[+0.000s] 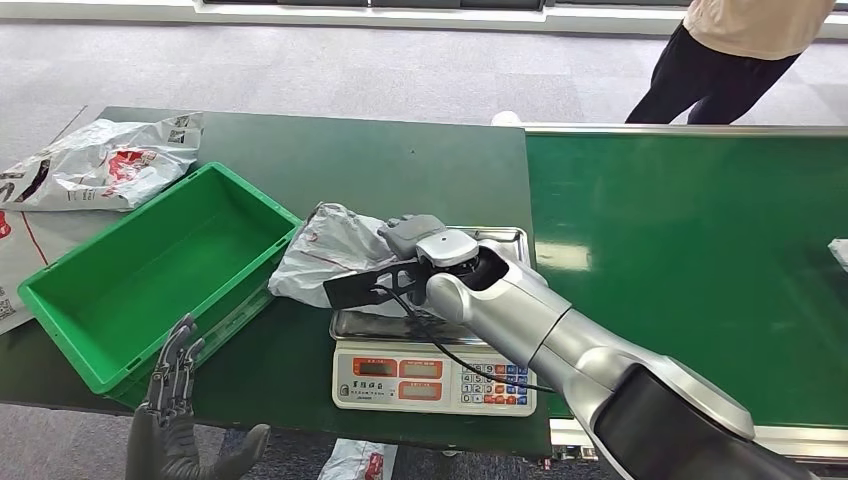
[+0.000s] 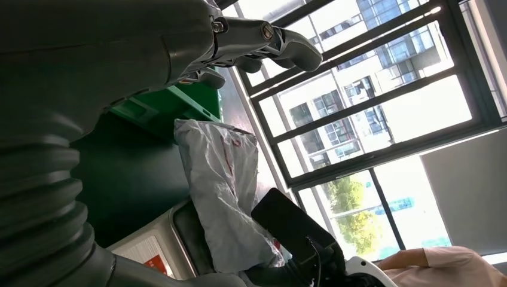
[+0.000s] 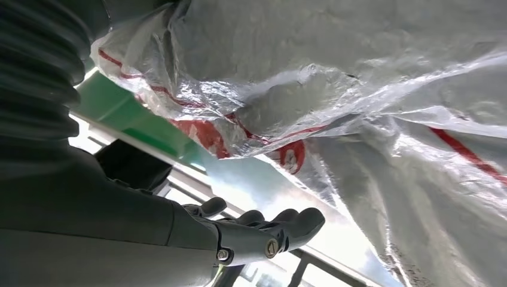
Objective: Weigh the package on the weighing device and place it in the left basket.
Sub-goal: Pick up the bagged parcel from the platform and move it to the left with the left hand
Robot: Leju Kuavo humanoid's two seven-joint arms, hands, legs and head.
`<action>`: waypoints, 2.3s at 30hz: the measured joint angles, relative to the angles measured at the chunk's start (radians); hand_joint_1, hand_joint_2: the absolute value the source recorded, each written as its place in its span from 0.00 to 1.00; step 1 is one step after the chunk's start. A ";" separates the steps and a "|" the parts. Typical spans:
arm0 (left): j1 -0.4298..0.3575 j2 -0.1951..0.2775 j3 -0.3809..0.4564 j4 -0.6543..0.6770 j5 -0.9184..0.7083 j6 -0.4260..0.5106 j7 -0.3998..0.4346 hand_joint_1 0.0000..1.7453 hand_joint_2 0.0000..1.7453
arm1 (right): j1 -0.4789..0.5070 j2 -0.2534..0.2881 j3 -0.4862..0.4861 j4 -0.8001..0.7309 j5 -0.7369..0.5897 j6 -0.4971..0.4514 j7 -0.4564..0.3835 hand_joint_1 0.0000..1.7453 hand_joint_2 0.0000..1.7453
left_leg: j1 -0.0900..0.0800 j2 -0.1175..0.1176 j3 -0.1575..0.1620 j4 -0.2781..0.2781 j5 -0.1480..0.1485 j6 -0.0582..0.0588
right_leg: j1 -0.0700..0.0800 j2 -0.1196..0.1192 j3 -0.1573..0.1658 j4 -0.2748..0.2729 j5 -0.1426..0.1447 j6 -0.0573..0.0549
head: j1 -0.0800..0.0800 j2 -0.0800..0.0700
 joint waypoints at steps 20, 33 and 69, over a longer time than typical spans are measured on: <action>-0.358 0.016 0.000 0.096 -0.335 -0.084 0.208 0.00 1.00 | 0.567 -0.267 -0.546 -0.644 -0.800 -0.032 -0.568 0.00 1.00 | -0.002 0.001 -0.001 0.001 0.000 0.002 | -0.002 -0.001 0.000 -0.001 0.002 0.003 | 0.000 0.000; -0.421 0.033 -0.004 0.139 -0.333 -0.084 0.218 0.00 1.00 | 0.698 -0.312 -0.668 -0.763 -0.883 0.005 -0.629 0.00 1.00 | -0.002 0.000 -0.001 0.001 0.000 0.002 | -0.002 -0.001 -0.003 -0.001 0.002 0.003 | 0.000 0.000; -0.935 -0.154 -0.304 1.114 -0.816 -0.243 0.610 1.00 1.00 | 1.150 -0.219 -0.723 -1.186 -0.806 -1.079 -0.957 0.00 1.00 | -0.003 0.001 0.000 0.001 0.001 0.009 | -0.006 -0.002 0.005 -0.002 0.003 0.008 | 0.000 0.000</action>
